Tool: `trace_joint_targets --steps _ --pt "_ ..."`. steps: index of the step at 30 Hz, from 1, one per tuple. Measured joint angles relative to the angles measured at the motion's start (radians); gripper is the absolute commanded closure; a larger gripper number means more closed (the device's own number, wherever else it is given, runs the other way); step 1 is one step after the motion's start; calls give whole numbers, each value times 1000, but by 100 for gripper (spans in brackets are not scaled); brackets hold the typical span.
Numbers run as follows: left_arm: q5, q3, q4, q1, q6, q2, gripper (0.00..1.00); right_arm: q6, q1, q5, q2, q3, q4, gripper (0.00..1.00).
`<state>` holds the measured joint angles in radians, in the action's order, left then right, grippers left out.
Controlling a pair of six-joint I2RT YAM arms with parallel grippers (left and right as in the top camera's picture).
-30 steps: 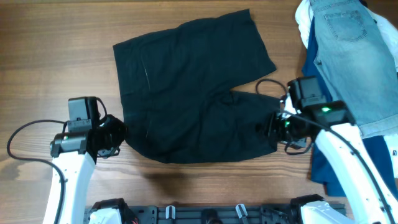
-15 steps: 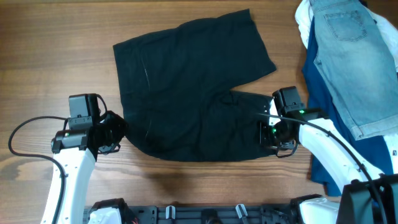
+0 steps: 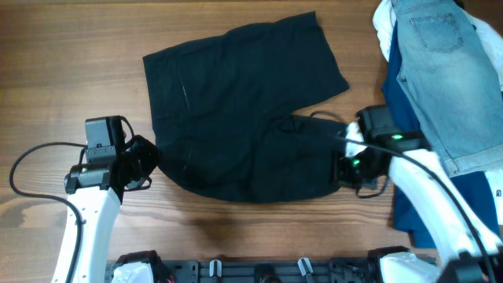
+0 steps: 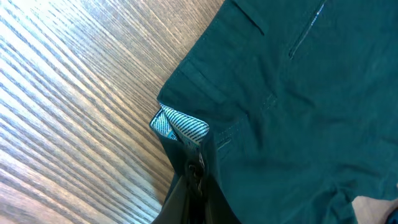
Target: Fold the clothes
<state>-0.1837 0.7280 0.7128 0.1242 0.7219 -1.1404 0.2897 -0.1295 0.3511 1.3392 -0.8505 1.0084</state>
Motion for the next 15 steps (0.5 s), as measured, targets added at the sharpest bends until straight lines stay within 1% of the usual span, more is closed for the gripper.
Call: trace_joint_targets --steps 3,6,10,11,12,13,15 --pt "3 25 -1 0 -26 26 96 0 111 -44 -119 -166 125 96" --pt "3 46 -8 0 -37 77 96 0 226 -106 -235 -322 212 96" --pt "3 47 2 0 -40 137 96 -8 278 -124 -293 -383 245 96" --pt "3 47 8 0 -40 155 96 -16 284 -124 -304 -385 262 91" --pt "3 47 14 0 -40 174 96 -24 284 -124 -306 -385 288 78" --pt "3 47 19 0 -41 188 96 -34 284 -124 -303 -385 306 69" --pt "3 47 20 0 -41 203 96 -44 283 -115 -288 -382 334 62"
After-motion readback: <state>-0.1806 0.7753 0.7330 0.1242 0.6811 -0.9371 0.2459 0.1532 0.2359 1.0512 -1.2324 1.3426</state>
